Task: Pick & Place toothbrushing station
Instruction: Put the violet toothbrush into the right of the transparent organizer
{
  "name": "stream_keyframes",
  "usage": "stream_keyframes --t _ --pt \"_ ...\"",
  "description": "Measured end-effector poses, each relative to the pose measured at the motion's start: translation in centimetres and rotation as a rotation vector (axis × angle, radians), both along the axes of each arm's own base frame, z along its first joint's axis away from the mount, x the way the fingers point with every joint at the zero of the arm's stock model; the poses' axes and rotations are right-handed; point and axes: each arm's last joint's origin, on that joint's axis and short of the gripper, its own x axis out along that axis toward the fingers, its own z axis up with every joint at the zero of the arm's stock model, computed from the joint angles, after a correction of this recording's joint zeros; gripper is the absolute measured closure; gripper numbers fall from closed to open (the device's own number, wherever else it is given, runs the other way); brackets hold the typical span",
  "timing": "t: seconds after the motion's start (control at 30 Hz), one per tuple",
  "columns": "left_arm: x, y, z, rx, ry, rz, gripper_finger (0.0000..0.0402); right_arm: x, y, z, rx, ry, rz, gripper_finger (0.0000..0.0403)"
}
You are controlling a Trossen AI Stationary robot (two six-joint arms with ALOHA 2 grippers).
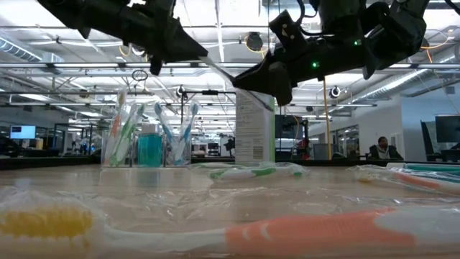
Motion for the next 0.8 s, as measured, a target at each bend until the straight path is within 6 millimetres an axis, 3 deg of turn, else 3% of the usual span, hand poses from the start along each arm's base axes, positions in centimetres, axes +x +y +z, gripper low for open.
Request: stream_keyframes --t 0.2,0.4,0.63,0.8 --pt "-2.8 1.1 1.9 0.034 0.03 0.046 0.0377 0.0 0.0 -0.1 0.003 0.009 0.001 0.0305" --pt "-5.6 2.0 5.1 -0.003 0.222 0.108 0.0376 0.0 -0.2 -0.1 0.063 -0.008 -0.01 0.0306" --pt "-6.8 2.6 10.6 0.005 0.29 0.136 0.0376 0.0 -0.7 -0.2 0.1 -0.016 -0.03 0.0307" --pt "-6.7 3.2 11.8 -0.041 0.425 0.169 0.0376 0.0 -0.7 -0.2 0.1 -0.013 -0.03 0.0307"
